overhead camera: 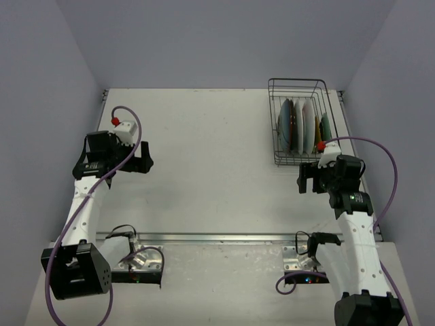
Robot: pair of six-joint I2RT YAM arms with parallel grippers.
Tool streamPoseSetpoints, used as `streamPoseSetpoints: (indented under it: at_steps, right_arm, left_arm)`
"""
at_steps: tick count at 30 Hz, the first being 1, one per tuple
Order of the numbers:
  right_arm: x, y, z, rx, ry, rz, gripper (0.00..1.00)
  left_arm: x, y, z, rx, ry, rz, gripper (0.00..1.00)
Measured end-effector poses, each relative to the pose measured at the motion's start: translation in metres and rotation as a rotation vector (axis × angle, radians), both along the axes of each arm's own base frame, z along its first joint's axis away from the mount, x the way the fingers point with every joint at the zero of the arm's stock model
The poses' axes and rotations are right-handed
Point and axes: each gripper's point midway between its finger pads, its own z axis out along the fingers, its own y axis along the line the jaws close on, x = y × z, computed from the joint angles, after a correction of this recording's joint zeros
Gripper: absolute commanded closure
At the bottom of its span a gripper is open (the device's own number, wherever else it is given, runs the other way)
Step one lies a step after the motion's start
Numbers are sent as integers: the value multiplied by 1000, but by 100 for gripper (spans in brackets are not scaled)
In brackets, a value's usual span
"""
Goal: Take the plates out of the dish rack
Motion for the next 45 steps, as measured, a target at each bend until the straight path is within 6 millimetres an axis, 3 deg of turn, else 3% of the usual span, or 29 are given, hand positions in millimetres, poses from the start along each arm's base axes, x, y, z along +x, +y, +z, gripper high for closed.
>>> streamPoseSetpoints:
  at_steps: [20,23,27,30,34,35,37,41,45]
  right_arm:
    - [0,2,-1,12,16,1,1]
    - [5,1,11,11,24,0,1]
    - [30,-4,56,1,-25,-4,5]
    - [56,-7,99,-9,-101,-4,15]
    - [82,-10,133,-22,-124,4,36]
    - [91,-12,136,-28,-114,8,47]
    - [110,-17,141,-35,-91,12,56]
    - [138,-34,132,-35,-4,14,58]
    - [157,-57,126,-26,55,0,64]
  left_arm:
    - [-4,-2,17,12,-70,-4,0]
    - [-5,-2,23,17,-93,-4,0]
    - [-4,-2,33,27,-114,-5,0]
    - [1,-2,53,39,-155,-9,0]
    - [8,-7,90,57,-232,-29,1]
    - [9,-11,98,63,-251,-39,1]
    - [11,-21,111,73,-282,-67,1]
    - [12,-42,121,99,-302,-117,0]
    - [15,-49,125,107,-304,-130,0]
